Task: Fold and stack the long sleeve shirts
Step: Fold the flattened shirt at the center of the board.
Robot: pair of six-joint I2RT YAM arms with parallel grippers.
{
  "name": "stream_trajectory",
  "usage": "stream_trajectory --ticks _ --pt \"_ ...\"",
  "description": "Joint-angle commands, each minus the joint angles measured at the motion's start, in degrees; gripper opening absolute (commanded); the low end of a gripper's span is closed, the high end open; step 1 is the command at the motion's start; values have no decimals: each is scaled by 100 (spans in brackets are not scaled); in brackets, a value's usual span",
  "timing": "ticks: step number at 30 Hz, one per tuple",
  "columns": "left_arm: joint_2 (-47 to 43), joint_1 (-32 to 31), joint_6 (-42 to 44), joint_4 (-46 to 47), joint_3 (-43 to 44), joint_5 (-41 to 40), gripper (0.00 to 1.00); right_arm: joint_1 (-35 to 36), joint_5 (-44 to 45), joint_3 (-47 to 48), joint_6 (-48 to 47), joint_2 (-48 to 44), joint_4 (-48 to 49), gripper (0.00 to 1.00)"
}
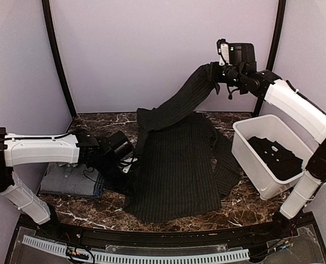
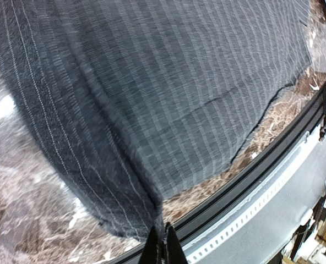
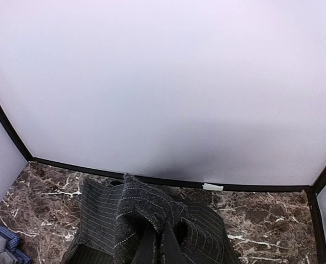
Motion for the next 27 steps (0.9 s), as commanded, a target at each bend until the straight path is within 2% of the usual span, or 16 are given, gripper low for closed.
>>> stream_trajectory --ticks 1,12,24,26,27 --pt "455 -226 221 295 276 432 0 -254 -71 -356 119 -337 155 0" --pt "1329 -568 98 999 380 901 0 -315 -234 -1167 415 -930 153 0" --pt "1463 -615 145 1075 345 997 1 -288 -682 -1626 564 -1203 -23 0" --pt "1416 -609 177 1042 340 1014 6 -234 -813 -1783 576 -1228 -23 0" --pt "1397 -610 191 1011 336 1024 14 -190 -876 -1857 570 -1236 -23 0"
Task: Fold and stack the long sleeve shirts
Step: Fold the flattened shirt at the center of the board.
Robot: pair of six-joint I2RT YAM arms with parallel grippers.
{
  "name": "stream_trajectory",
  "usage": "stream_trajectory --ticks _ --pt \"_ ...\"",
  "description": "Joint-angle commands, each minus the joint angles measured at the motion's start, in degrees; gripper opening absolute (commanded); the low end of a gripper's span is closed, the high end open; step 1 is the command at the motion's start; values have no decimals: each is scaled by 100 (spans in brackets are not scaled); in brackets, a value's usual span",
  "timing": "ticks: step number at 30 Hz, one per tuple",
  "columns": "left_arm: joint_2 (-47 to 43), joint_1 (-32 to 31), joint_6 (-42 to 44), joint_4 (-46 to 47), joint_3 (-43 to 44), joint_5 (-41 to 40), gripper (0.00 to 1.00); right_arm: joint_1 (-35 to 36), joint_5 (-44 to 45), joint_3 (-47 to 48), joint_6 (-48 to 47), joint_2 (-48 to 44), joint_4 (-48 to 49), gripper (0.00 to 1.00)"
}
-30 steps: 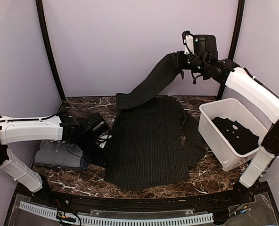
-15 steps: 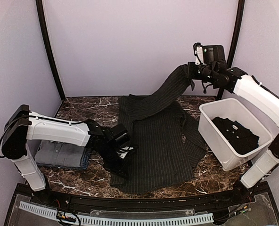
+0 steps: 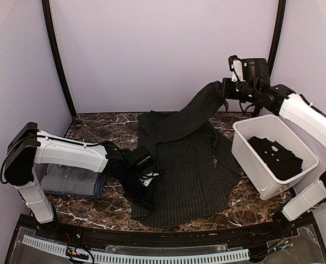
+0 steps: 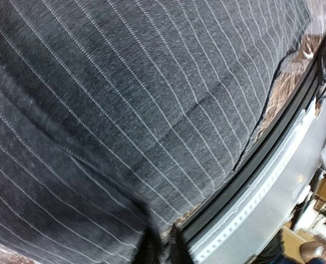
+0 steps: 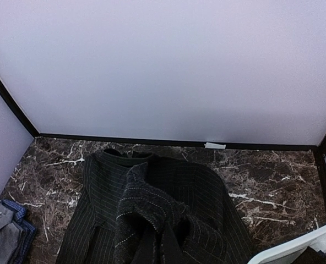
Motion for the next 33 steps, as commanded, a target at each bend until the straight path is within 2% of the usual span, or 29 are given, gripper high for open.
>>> stream_trajectory --ticks 1,2,4,6,15,23,33 --pt "-122 -40 110 -82 54 136 20 164 -362 -334 81 -89 52 0" --pt "-165 -44 120 -110 63 100 34 230 -401 -437 70 -89 55 0" --pt "-346 -10 147 -149 107 1 45 399 -444 -578 50 -65 64 0" --pt "-480 97 162 -174 176 -19 50 553 -520 -694 50 -51 73 0" --pt "-1004 1199 121 -111 451 -341 47 1310 -1143 -965 32 109 222 0" --pt "-507 2239 -131 681 710 -305 39 1988 -1858 -1093 95 688 281 0" --pt "402 2623 -132 1021 1094 -246 36 2648 -2761 -1119 128 1740 87 0"
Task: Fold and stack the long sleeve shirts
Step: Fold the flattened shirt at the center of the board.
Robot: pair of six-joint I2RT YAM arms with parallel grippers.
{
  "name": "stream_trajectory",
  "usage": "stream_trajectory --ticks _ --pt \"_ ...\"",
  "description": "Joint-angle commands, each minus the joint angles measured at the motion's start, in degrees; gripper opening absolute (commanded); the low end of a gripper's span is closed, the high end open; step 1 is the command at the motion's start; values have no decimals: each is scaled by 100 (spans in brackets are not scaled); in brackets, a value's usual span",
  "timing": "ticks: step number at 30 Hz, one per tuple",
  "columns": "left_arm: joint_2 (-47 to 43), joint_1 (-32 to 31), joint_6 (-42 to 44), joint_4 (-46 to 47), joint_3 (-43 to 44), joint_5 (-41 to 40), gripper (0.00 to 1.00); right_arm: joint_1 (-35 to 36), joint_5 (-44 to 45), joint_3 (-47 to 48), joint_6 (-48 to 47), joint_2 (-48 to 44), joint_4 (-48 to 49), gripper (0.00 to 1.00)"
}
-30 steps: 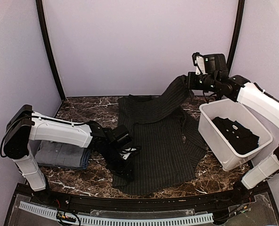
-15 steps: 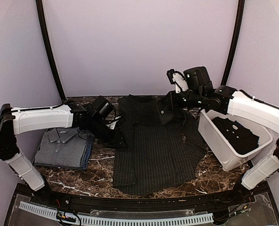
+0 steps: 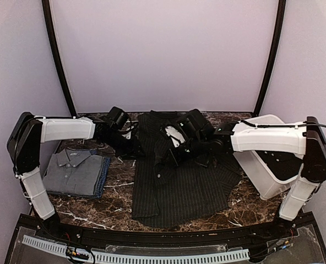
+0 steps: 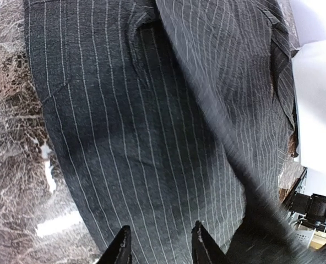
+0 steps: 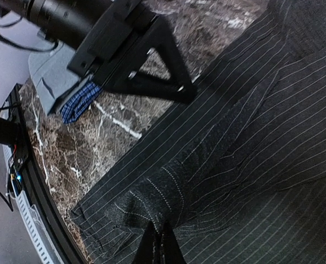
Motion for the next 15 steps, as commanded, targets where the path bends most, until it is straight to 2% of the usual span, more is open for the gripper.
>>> stream_trajectory --ticks 1,8,14,15 --pt "119 82 8 166 181 -17 36 291 -584 68 -7 463 -41 0" --pt "226 139 48 235 81 -44 36 593 -796 868 -124 1261 -632 0" --pt "159 157 95 223 -54 20 37 699 -440 1387 -224 1459 -1286 0" --pt "133 157 97 253 -79 39 37 694 -350 1475 -218 1490 -1337 3"
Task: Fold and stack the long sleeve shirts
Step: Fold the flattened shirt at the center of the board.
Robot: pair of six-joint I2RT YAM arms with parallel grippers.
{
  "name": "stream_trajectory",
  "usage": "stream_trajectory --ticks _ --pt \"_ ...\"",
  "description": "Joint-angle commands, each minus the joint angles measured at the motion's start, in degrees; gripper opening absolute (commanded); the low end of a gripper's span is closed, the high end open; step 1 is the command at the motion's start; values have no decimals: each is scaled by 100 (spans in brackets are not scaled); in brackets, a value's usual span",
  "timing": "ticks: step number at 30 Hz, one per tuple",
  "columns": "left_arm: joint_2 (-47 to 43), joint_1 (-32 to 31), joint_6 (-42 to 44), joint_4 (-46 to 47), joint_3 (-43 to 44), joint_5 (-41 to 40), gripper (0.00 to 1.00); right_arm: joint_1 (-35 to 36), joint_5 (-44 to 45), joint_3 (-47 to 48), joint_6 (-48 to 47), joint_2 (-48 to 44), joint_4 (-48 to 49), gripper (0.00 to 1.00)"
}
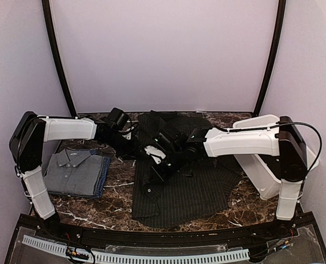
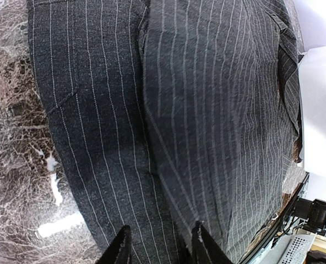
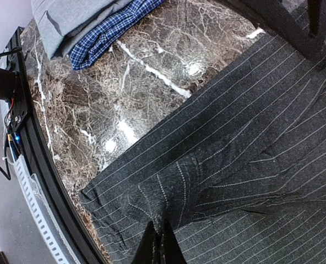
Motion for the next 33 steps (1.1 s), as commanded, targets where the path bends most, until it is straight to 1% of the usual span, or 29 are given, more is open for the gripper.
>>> stream_trajectory --ticks 1,2,3,5,9,13,18,21,25,33 --pt "-129 43 101 86 -148 63 39 44 302 504 -79 100 -439 11" --pt "-158 43 107 92 -174 67 39 46 402 584 -34 120 -472 18" --pt "-175 43 123 103 -220 100 40 50 488 580 88 101 -431 27" --pt "-231 43 155 100 -302 183 42 46 594 423 260 -22 -254 40" --pt "-468 43 209 97 -591 384 44 68 588 -19 399 -275 -47 48" --pt "-685 43 245 31 -936 390 44 316 836 -306 425 -346 111 49" --pt "-875 43 167 -6 -1335 205 44 797 1501 -277 322 -98 99 44" --pt "-975 43 93 4 -1488 139 44 1018 1826 -265 303 55 137 44" --pt "-1032 43 53 5 -1493 96 43 1228 2137 -164 245 302 183 44" --pt "-1034 43 103 -98 -1399 27 43 1281 2630 -148 229 635 407 45"
